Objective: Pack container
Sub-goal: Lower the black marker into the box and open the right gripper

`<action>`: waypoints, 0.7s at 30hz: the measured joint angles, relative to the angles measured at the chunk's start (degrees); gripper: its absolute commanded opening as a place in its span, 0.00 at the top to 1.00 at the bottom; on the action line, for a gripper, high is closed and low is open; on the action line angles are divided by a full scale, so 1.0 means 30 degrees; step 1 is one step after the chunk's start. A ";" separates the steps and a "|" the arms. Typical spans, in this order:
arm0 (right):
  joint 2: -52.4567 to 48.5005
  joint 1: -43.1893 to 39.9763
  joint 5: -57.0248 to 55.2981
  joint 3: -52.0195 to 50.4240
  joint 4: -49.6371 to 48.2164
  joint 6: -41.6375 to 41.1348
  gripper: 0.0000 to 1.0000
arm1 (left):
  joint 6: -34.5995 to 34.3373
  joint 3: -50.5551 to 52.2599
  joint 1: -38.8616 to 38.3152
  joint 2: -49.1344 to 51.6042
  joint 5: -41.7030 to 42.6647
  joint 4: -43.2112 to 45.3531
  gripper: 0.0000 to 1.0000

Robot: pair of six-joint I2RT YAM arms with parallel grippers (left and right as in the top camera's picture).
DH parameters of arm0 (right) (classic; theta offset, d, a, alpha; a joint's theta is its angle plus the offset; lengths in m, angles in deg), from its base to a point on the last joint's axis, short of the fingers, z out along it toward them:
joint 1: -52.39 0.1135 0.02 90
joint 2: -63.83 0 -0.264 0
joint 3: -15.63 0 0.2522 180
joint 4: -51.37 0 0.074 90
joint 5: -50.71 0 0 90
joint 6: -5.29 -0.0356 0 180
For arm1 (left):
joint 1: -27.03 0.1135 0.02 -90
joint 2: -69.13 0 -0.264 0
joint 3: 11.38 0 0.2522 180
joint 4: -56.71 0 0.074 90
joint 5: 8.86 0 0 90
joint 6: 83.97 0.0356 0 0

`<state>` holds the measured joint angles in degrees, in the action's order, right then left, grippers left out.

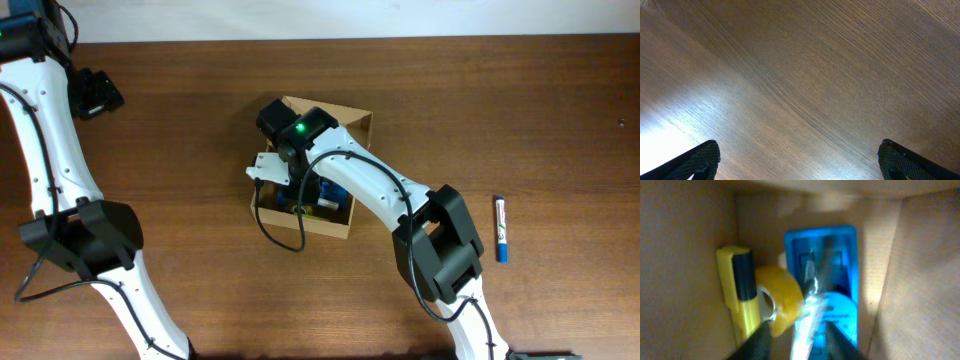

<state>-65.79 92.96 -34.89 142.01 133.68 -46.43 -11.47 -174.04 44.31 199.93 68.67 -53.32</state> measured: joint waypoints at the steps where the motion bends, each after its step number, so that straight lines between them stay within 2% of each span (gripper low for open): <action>1: 0.0000 0.0007 -0.0073 0.0000 0.0255 -0.0015 0.61 | 0.0000 0.0000 0.0000 0.0000 0.0000 0.0000 0.00; 7: 0.0007 0.0007 -0.1122 0.0000 0.0787 -0.0430 0.61 | 0.0000 0.0000 0.0000 0.0000 -0.0007 0.0000 0.00; 12: 0.0962 -0.0102 -0.2557 -0.0007 0.0940 -0.0772 0.56 | 0.0000 0.0000 0.0000 0.0000 -0.0007 0.0000 0.00; 17: 0.4488 -0.1450 -0.3016 -0.0007 0.0918 -0.1122 0.50 | 0.0000 0.0000 0.0000 0.0000 0.0000 0.0000 0.00; 21: 0.8349 -0.4554 -0.3184 -0.0692 0.0080 -0.1617 0.43 | 0.0000 0.0000 0.0000 0.0000 -0.0007 0.0000 0.00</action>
<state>-40.74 79.30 -44.44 139.94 133.92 -51.28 -11.47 -174.04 44.31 199.93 68.65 -53.32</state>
